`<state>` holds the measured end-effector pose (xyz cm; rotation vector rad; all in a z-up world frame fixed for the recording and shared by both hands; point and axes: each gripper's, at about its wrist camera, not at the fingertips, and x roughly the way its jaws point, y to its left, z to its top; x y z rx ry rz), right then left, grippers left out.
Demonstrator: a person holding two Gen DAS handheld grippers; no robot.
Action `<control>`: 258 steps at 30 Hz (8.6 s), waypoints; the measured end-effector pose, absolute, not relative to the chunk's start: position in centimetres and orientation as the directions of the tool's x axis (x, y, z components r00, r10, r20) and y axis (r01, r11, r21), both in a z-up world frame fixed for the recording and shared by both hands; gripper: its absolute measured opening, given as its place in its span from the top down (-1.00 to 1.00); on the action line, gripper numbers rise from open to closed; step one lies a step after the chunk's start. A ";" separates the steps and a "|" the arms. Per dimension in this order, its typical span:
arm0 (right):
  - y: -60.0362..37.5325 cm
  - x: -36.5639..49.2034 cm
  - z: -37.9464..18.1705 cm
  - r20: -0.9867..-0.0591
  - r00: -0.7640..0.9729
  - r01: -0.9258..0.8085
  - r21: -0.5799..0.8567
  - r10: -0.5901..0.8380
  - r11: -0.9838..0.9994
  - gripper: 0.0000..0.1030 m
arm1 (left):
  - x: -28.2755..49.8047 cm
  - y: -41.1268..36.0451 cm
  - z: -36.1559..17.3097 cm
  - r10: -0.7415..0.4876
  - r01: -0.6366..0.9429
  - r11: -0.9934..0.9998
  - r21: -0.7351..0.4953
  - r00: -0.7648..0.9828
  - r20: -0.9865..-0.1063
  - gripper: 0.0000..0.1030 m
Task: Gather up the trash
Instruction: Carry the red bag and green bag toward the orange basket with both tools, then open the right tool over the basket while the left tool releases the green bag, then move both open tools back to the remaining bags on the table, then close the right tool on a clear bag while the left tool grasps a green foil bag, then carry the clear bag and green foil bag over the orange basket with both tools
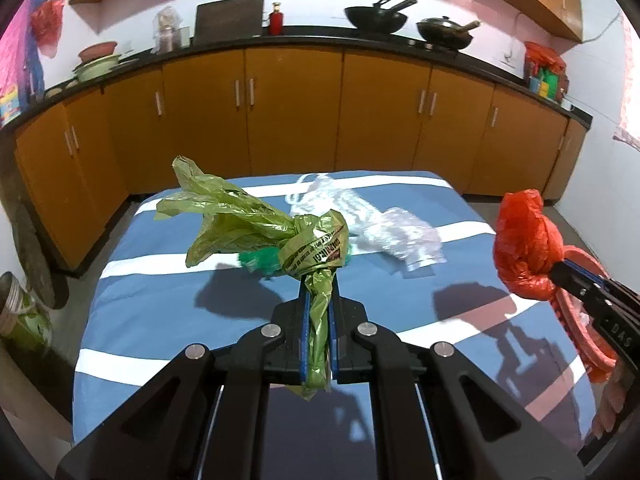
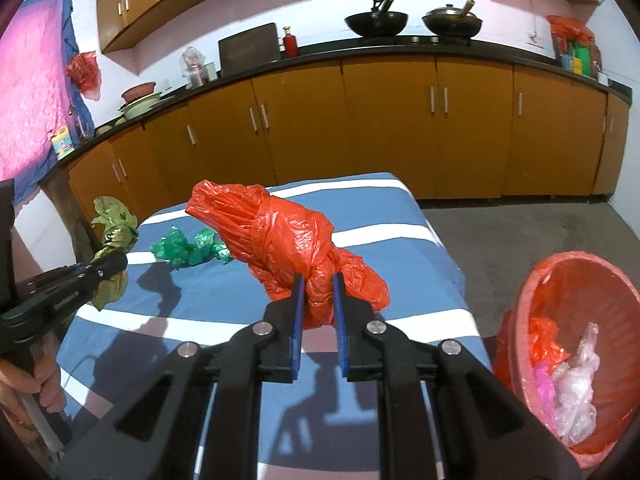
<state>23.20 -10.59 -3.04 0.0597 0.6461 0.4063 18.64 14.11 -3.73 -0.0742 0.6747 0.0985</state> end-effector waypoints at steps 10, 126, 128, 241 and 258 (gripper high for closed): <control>-12.1 22.5 -2.7 -0.574 0.730 -0.329 0.179 0.370 0.927 0.71 | 19.0 11.5 -3.6 0.044 -0.078 0.997 -0.027 0.776 -0.629 0.85; -37.9 19.7 -3.8 -0.596 0.799 0.199 0.143 -0.076 0.970 0.44 | 23.4 -19.0 -5.9 -0.451 0.503 0.857 -0.112 0.627 -0.635 0.42; -37.4 19.7 -3.6 -0.593 0.802 0.191 0.136 -0.074 0.972 0.43 | 23.5 -18.4 -5.8 -0.443 0.492 0.863 -0.111 0.635 -0.633 0.36; -13.4 22.7 -1.9 -0.665 0.689 -0.265 0.138 0.288 0.954 0.86 | 20.6 9.3 -3.6 -0.024 -0.013 0.998 -0.053 0.773 -0.634 0.91; -20.1 19.4 0.1 -0.636 0.745 -0.164 0.112 0.198 0.980 0.86 | 18.7 2.4 -2.1 -0.114 0.098 0.993 -0.059 0.784 -0.610 0.91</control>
